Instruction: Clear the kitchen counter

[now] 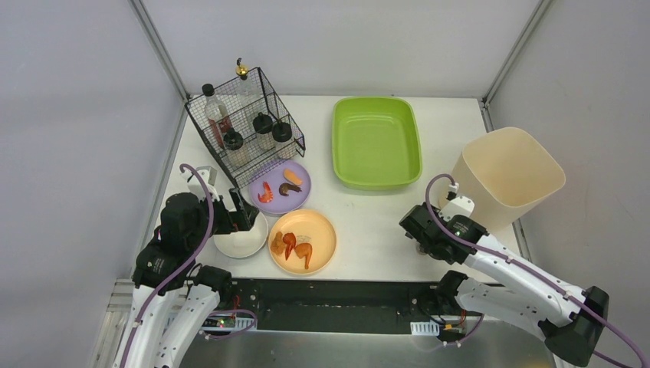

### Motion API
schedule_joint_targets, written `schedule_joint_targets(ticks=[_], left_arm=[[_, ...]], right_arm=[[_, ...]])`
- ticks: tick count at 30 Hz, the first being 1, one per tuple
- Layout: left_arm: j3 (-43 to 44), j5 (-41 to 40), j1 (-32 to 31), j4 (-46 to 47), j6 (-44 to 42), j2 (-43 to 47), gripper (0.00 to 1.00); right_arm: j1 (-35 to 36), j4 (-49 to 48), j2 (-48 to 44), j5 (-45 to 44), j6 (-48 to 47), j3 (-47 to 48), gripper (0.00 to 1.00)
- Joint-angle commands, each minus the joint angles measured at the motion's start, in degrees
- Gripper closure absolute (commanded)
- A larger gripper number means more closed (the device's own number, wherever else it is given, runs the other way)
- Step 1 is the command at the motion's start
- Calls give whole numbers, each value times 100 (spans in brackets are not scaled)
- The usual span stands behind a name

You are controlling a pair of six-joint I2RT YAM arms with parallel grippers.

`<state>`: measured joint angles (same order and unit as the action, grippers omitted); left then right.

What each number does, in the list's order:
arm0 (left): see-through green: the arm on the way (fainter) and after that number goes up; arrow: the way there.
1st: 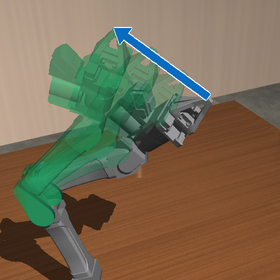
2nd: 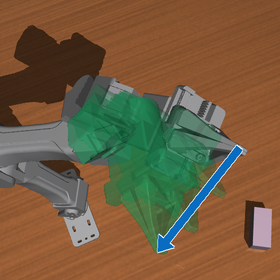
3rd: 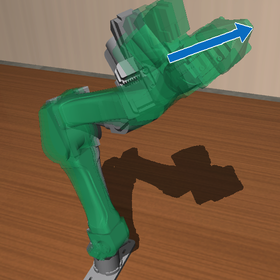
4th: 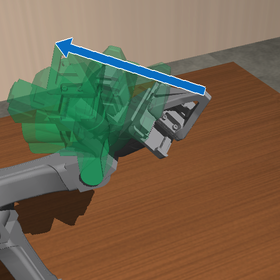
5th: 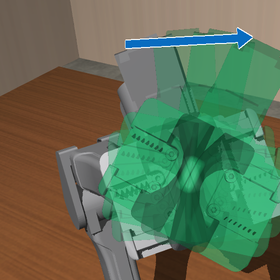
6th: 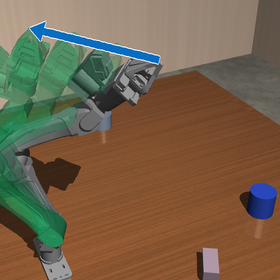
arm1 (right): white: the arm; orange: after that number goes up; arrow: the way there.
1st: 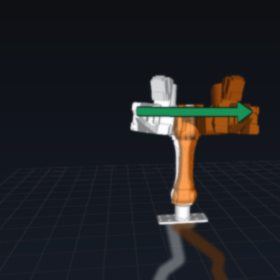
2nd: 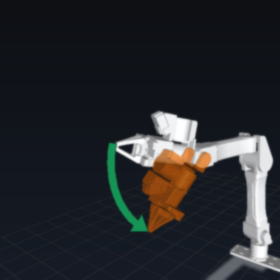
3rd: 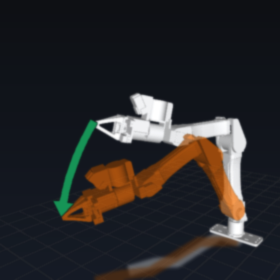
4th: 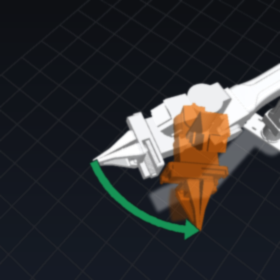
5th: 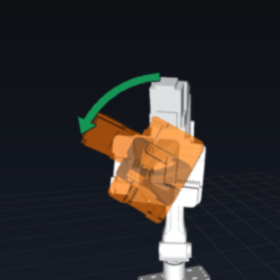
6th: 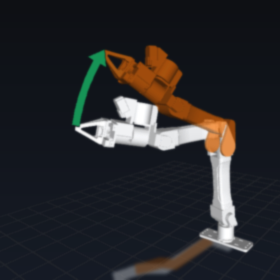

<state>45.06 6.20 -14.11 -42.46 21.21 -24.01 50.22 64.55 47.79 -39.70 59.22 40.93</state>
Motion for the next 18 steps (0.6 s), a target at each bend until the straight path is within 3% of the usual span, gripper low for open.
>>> schedule_joint_targets(ticks=[1, 15, 18], left_arm=[[100, 145, 83, 62, -21, -43, 0], [91, 144, 84, 62, -13, -13, 0], [91, 135, 84, 60, -12, -1, 0]], right_arm=[[-53, -135, -108, -152, 138, -50, 15], [-228, -491, 3, -158, -147, -144, 45], [-268, -627, 83, -61, -249, -165, 59]])
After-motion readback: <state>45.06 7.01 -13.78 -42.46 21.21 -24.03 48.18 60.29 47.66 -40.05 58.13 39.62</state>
